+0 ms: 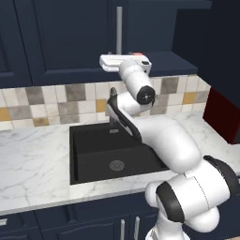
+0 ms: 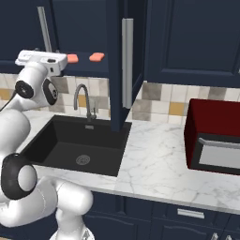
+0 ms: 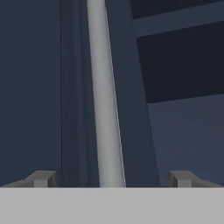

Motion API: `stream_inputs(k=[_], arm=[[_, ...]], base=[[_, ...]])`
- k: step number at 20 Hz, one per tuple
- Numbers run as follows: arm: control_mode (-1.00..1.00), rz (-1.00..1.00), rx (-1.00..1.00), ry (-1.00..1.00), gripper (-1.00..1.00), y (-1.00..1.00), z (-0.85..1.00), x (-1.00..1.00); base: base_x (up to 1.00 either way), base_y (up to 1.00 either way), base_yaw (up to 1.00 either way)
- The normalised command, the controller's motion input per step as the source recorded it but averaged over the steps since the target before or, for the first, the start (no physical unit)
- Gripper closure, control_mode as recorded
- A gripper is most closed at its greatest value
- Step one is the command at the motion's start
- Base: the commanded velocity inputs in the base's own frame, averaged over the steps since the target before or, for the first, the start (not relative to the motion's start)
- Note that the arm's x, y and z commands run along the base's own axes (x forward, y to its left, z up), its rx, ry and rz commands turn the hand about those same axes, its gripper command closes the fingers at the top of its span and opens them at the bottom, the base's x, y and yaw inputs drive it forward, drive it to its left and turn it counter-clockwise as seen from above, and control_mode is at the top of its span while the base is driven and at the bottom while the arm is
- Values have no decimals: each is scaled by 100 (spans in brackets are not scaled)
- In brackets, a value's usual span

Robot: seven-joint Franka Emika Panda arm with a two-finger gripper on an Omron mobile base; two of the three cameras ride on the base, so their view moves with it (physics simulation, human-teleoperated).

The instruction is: Pick up the bar soap and bar soap from the sink, and place them back in the cabinet, and close the cabinet doors.

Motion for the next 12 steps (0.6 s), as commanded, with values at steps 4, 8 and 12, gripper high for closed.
stream_inputs(k=[4,8,12], arm=[[-100,4,0,0,-100,0,20,-23],[-100,1,0,0,-100,0,19,-34],[-100,0,-1,0,-100,0,21,-51]], base=[[0,0,0],[0,0,0],[0,0,0]])
